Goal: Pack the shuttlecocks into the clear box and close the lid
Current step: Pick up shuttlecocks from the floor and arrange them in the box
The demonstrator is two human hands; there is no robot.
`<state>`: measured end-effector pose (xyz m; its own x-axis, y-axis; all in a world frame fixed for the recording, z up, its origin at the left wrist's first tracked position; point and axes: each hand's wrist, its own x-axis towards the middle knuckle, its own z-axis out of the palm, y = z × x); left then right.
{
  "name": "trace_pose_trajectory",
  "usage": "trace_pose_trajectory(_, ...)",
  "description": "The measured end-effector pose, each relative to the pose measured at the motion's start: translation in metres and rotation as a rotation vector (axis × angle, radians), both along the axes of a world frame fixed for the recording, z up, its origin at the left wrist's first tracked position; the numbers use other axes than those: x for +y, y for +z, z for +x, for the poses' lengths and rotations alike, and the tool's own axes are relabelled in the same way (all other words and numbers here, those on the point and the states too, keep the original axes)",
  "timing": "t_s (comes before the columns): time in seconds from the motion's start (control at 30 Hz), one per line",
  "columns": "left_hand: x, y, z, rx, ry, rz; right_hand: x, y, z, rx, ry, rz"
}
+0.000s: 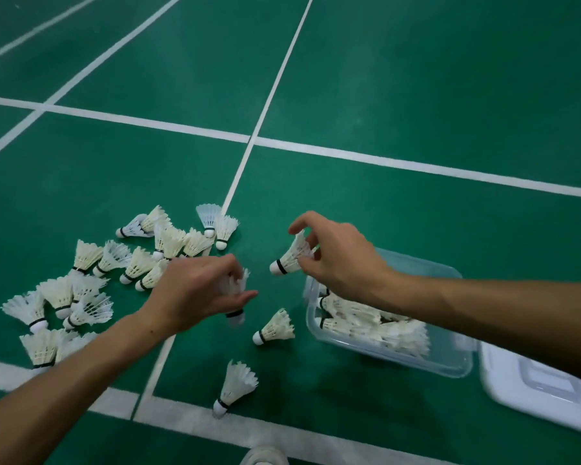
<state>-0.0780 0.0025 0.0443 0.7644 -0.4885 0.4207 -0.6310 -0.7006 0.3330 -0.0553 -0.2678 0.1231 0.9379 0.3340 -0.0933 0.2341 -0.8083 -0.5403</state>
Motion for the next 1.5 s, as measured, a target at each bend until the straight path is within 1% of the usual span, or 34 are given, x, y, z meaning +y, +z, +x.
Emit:
trace_pose_trajectory(0.17,-0.085,0.049,0.037,0.228,-0.101,-0.298,-0.083,0.032,-0.006,-0.037,-0.201,0.096)
trace_pose_trajectory(0.27,-0.132,0.055,0.053,0.342,-0.13,-0.366,-0.131,0.031,-0.018,-0.064,-0.339,0.147)
trace_pose_trajectory(0.33,-0.157,0.05,0.061,0.427,-0.14,-0.412,-0.158,0.022,-0.028,-0.076,-0.427,0.171)
trace_pose_trajectory(0.4,-0.178,0.038,0.064,0.496,-0.147,-0.411,-0.179,0.009,-0.043,-0.054,-0.498,0.185)
trace_pose_trajectory(0.53,-0.207,0.01,0.063,0.653,-0.222,-0.338,-0.201,-0.025,-0.07,0.009,-0.588,0.197)
trace_pose_trajectory(0.63,-0.216,-0.008,0.066,0.716,-0.283,-0.201,-0.205,-0.046,-0.077,0.067,-0.588,0.209)
trace_pose_trajectory(0.7,-0.219,-0.019,0.069,0.727,-0.331,-0.101,-0.202,-0.057,-0.078,0.108,-0.552,0.207)
trace_pose_trajectory(0.8,-0.225,-0.026,0.073,0.691,-0.376,0.058,-0.196,-0.07,-0.078,0.139,-0.491,0.18)
trace_pose_trajectory(0.9,-0.234,-0.028,0.075,0.661,-0.387,0.246,-0.191,-0.079,-0.075,0.112,-0.447,0.127)
trace_pose_trajectory(0.97,-0.236,-0.029,0.075,0.68,-0.394,0.321,-0.188,-0.083,-0.072,0.105,-0.435,0.124)
trace_pose_trajectory(1.2,-0.237,-0.025,0.075,0.656,-0.359,0.375,-0.175,-0.102,-0.066,0.146,-0.395,0.125)
trace_pose_trajectory(1.5,-0.238,-0.02,0.072,0.679,-0.321,0.406,-0.158,-0.121,-0.054,0.191,-0.398,0.222)
